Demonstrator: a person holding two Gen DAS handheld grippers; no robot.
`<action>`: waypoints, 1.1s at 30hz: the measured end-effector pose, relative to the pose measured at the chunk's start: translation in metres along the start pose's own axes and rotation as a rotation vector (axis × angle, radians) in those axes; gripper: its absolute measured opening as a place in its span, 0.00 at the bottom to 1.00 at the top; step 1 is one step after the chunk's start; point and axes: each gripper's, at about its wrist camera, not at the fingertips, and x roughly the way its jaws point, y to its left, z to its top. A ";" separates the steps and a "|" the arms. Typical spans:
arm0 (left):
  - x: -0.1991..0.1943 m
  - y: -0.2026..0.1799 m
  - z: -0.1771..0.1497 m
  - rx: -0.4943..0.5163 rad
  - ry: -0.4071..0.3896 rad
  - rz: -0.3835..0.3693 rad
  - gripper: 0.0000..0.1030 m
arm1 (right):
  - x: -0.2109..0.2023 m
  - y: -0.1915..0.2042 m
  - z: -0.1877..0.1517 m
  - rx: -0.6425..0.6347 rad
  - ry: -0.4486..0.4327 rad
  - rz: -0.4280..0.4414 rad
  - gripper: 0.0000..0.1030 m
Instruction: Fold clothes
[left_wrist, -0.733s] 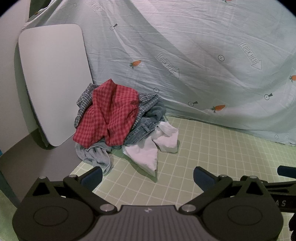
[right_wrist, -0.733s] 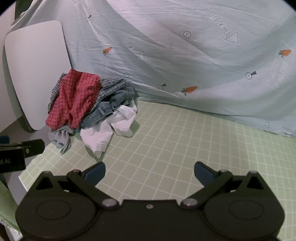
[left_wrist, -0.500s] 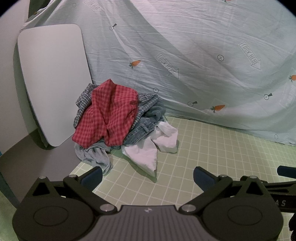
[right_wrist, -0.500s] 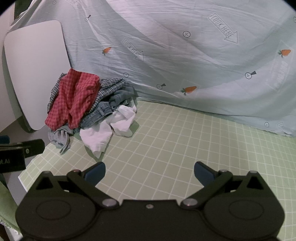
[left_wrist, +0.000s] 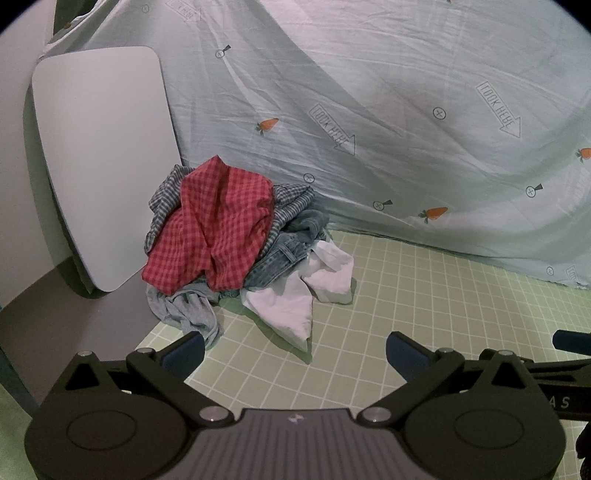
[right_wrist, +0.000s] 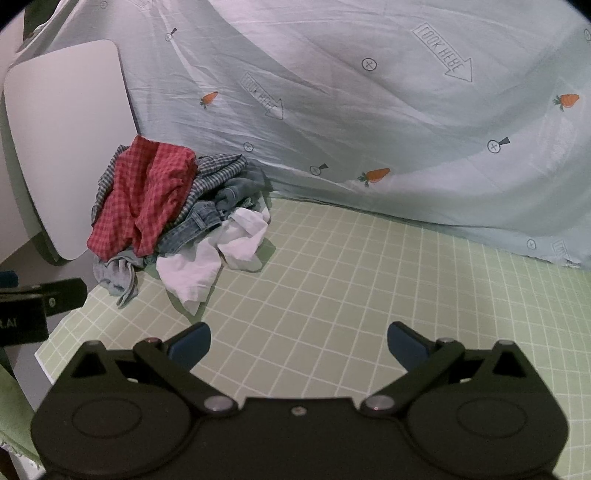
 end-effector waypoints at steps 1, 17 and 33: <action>0.000 0.000 0.000 0.000 0.001 -0.001 1.00 | 0.000 0.000 0.000 0.000 0.001 0.000 1.00; 0.002 0.004 0.000 -0.002 0.008 0.003 1.00 | 0.002 0.002 -0.002 0.005 0.008 -0.003 1.00; 0.006 0.005 0.003 -0.002 0.016 -0.004 1.00 | 0.006 0.002 0.000 0.008 0.017 -0.008 1.00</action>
